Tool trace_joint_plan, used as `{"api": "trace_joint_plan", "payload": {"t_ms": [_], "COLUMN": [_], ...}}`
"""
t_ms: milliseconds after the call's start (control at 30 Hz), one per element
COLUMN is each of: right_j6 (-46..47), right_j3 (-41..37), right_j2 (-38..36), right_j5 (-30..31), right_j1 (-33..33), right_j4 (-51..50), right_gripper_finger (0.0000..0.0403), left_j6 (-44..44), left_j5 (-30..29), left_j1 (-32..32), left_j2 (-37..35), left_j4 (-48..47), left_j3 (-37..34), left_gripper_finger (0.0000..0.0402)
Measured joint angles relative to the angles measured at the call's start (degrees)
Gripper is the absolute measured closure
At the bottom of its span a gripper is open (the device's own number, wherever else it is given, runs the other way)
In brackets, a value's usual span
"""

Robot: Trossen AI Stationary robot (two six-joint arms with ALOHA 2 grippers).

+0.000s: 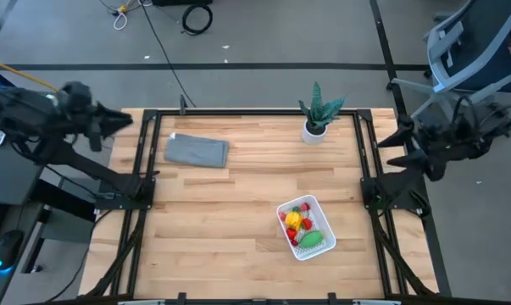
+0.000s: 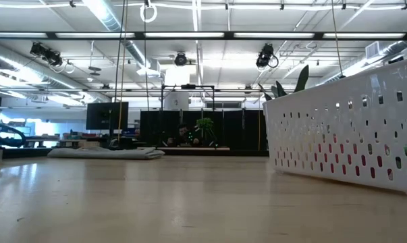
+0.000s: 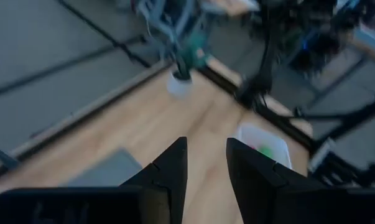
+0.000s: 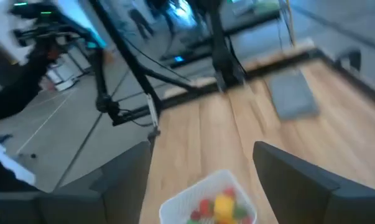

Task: Pick and placing Produce into tupperware
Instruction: Return to Home Position

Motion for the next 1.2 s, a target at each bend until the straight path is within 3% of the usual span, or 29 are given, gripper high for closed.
{"api": "trace_joint_plan", "payload": {"t_ms": [167,333,567,800,967,1067,1200], "right_j6": [-9.9,-19.1,-18.7,-13.1,-11.6,-11.8,-12.1], "right_j3": [-0.5,-6.3,-24.9,-44.5,-54.1,-57.0,-60.3], "right_j2": [-2.5,-8.1,-19.1,-26.7,-30.1,-32.2,-32.5], "right_j5": [-1.3,-1.3,-4.8,-6.0,-4.1,-3.5,-1.5], "right_j1": [0.0,0.0,0.0,0.0,0.0,0.0,0.0], "right_j4": [2.5,11.0,27.1,42.6,50.5,51.8,53.1], "right_gripper_finger": [0.0108,0.0107,0.0108,0.0106,0.0105,0.0105,0.0105], "left_j6": [8.0,23.3,26.7,25.6,23.0,24.3,25.4], "left_j5": [-3.9,-5.3,3.4,5.1,5.1,5.1,5.1], "left_j1": [0.0,0.0,0.0,0.0,0.0,0.0,0.1], "left_j2": [-8.0,-17.8,-28.6,-28.9,-26.6,-25.8,-26.2], "left_j4": [9.5,35.1,65.6,94.7,114.2,124.5,130.4], "left_j3": [-7.9,-26.6,-55.1,-77.9,-91.6,-97.1,-100.9], "left_gripper_finger": [0.0279,0.0273,0.0266,0.0273,0.0275,0.027,0.0263]}}
